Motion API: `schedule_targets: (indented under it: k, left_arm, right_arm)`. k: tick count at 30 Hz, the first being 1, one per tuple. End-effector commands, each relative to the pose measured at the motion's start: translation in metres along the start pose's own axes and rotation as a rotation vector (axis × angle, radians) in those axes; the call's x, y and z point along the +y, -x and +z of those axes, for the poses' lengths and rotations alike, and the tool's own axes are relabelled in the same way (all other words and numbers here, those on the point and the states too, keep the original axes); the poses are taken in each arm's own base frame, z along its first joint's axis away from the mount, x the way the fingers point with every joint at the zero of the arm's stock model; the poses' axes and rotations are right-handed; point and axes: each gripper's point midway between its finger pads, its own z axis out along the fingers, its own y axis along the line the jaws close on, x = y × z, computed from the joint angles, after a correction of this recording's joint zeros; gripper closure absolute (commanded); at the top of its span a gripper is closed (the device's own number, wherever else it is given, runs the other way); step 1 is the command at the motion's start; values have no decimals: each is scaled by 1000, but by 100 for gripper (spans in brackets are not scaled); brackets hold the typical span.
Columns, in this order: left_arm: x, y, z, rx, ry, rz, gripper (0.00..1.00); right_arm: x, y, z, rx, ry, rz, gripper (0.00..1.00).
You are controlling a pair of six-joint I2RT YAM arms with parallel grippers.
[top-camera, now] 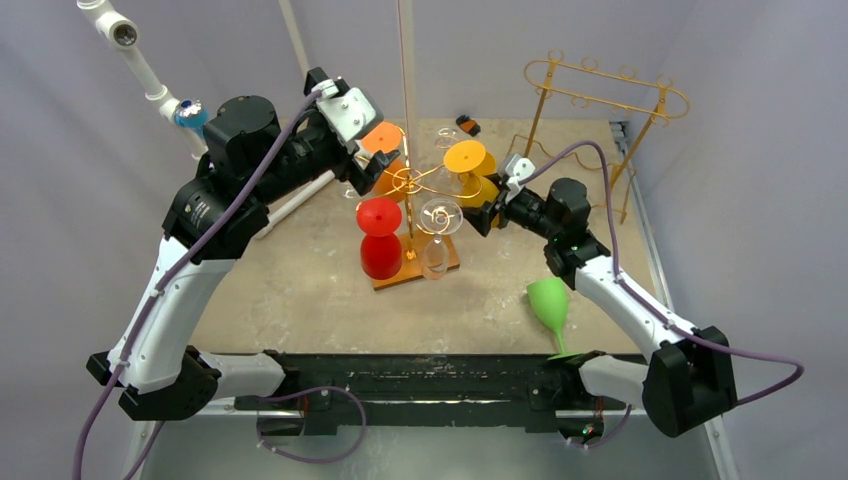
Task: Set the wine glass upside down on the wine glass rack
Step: Turn the wine glass upside down at the wine rack.
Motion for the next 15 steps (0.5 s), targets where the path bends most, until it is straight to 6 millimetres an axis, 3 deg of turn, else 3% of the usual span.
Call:
schedule_targets:
  k: [1,9,15]
  left_arm:
    - [9,9,-2,-26,46,-29,0]
    - [9,8,-1,-23,48,-24,0]
    - [10,9,-1,-26,50,-22,0]
  right_arm:
    - [9,17,4,-66,63,-63,91]
    - [18,14,12,-53,91,-66,92]
    - [25,19,5,-92,100,-89,93]
